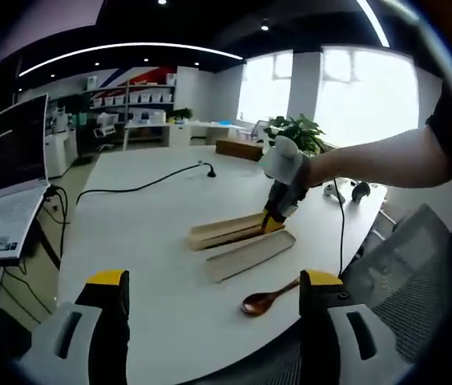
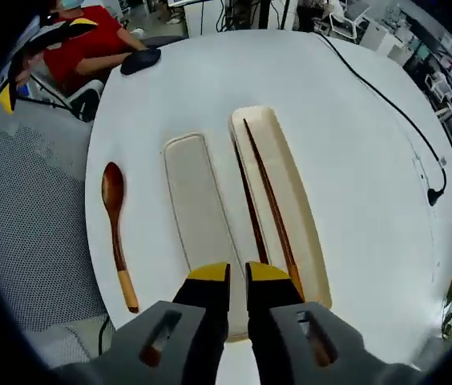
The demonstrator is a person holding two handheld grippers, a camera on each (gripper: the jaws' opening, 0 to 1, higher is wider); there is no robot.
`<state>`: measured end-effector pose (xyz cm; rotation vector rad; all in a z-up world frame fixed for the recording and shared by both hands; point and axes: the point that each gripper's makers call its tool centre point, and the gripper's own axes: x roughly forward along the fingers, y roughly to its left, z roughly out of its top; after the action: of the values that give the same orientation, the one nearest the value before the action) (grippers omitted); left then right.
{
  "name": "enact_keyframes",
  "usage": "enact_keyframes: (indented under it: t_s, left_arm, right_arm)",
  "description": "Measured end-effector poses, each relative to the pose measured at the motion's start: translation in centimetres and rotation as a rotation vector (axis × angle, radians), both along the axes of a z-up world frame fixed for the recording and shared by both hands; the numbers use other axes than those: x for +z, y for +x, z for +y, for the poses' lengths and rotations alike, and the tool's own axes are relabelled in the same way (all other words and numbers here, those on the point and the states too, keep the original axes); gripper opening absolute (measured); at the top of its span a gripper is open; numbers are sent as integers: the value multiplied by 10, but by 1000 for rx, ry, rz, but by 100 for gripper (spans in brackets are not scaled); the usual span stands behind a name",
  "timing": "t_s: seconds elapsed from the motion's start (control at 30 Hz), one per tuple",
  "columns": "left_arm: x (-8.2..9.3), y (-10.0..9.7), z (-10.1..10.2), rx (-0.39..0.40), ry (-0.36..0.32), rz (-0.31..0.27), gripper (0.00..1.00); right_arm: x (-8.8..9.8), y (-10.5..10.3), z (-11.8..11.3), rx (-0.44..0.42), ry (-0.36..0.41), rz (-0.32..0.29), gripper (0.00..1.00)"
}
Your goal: Arrange the utensils inside the cutlery case until each visible utensil rests in its matching compartment.
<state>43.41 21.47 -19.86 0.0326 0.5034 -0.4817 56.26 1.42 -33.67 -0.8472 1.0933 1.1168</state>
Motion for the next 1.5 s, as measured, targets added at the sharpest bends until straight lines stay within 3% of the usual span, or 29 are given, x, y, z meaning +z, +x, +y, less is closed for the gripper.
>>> enact_keyframes:
  t_s: [0.2, 0.57, 1.07, 1.33, 1.37, 1.5]
  left_arm:
    - [-3, -1, 2, 5, 14, 12, 90]
    - [-6, -1, 4, 11, 14, 29, 90]
    - [-8, -3, 4, 10, 23, 44, 90]
    - [-9, -3, 4, 8, 25, 50, 90]
    - [-9, -3, 4, 8, 25, 50, 90]
    - [-9, -4, 4, 5, 29, 49, 90]
  right_arm:
    - [-10, 7, 5, 19, -11, -17, 4]
    - [-12, 14, 11, 72, -34, -38, 5]
    - [-26, 19, 9, 122, -78, -1, 6]
    - [-26, 21, 9, 128, -80, -4, 1]
    - [-26, 24, 12, 216, -93, -34, 1]
    - [-26, 20, 9, 162, -101, -8, 0]
